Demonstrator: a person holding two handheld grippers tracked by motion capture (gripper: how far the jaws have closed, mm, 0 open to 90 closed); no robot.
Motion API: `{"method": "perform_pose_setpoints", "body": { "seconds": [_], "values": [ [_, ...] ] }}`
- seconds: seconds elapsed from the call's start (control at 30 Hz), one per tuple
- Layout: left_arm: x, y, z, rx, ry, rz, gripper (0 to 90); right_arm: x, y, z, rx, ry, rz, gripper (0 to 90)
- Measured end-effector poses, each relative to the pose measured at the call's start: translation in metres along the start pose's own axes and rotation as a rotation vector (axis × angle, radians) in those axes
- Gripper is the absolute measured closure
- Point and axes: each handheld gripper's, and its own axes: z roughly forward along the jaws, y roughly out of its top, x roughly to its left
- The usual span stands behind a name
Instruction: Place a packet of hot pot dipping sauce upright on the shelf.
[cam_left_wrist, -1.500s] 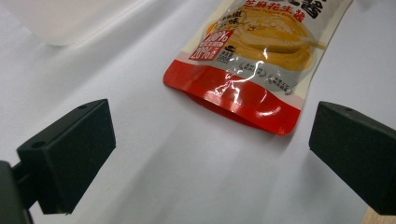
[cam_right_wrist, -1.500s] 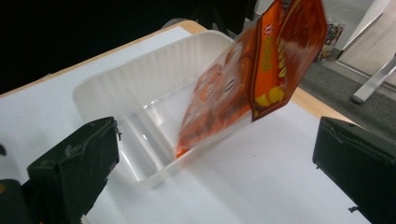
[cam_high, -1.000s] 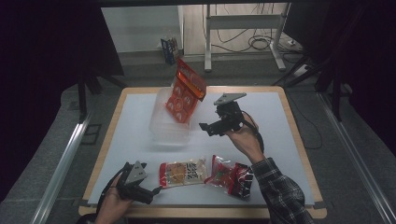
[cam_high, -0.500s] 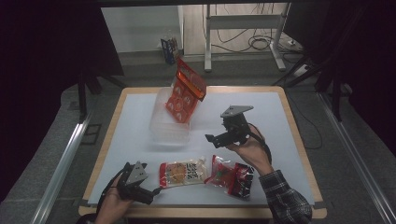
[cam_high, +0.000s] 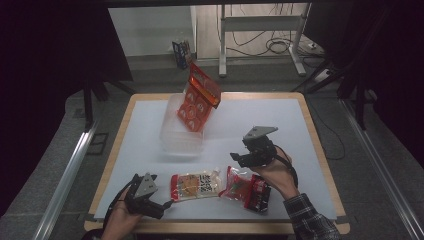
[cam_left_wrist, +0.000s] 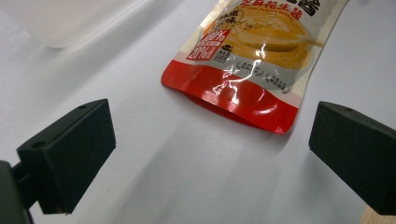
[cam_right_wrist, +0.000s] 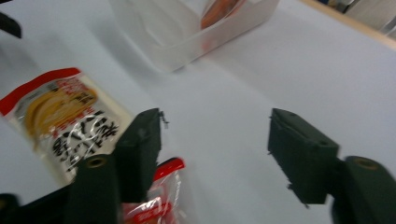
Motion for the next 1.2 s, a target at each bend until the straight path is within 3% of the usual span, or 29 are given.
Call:
{"method": "perform_pose_setpoints", "body": {
  "seconds": [0.23, 0.6, 1.07, 1.2],
  "values": [
    [0.000, 0.000, 0.000, 0.000, 0.001, 0.001, 0.5, 0.008, -0.018, -0.007, 0.020, 0.063, 0.006, 61.2],
    [-0.001, 0.000, 0.001, 0.000, 0.002, 0.002, 0.4, 0.022, -0.050, -0.024, 0.040, 0.100, -0.011, 86.8],
    [-0.002, 0.001, 0.001, 0.004, 0.004, 0.009, 0.5, 0.046, -0.079, -0.030, 0.097, 0.126, -0.025, 88.5],
    [-0.002, 0.001, 0.001, 0.005, 0.004, 0.012, 0.4, 0.053, -0.089, -0.029, 0.136, 0.130, -0.036, 88.5]
  ]
}}
